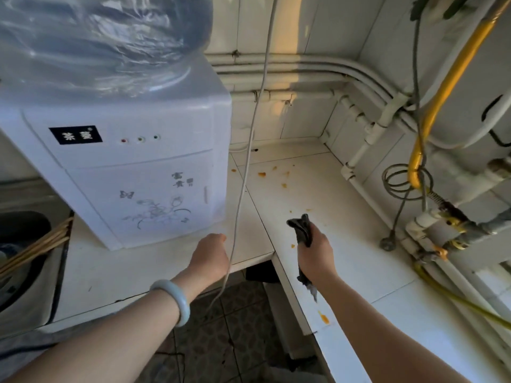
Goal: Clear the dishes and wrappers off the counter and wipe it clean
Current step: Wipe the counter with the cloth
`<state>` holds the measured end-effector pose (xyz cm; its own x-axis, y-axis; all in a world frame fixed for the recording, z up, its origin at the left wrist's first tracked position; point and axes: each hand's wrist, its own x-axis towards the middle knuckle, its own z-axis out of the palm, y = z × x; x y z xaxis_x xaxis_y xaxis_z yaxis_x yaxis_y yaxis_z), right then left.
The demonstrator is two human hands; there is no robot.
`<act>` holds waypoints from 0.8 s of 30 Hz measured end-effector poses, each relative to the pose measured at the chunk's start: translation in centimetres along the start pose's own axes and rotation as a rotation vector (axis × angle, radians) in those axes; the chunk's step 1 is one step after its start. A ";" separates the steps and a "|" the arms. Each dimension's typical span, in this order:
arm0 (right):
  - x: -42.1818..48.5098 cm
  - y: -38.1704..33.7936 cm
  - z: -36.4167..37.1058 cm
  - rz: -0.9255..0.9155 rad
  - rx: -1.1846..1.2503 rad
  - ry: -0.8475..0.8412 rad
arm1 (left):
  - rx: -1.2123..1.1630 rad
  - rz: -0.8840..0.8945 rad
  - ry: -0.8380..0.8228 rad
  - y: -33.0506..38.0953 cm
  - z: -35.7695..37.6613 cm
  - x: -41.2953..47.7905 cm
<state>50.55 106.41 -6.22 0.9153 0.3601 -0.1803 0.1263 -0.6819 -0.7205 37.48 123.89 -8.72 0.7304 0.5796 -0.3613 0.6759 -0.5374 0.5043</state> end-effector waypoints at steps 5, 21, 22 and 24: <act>4.3 -1.4 5.4 -0.364 -0.421 -0.085 | 0.344 0.263 -0.087 -0.1 -1.5 2.8; 15.2 -2.9 10.2 -0.479 -0.506 -0.091 | 0.664 0.330 -0.407 1.4 -1.2 7.5; 14.5 -3.9 11.6 -0.595 -0.523 -0.160 | 0.642 0.303 -0.406 1.4 -1.1 7.7; 13.4 -5.0 13.2 -0.708 -0.634 -0.237 | 0.611 0.267 -0.422 1.5 -1.2 7.9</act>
<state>57.13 123.04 -13.88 0.4573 0.8890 -0.0247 0.8622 -0.4500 -0.2325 44.14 128.33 -9.87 0.7683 0.1680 -0.6177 0.3172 -0.9381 0.1394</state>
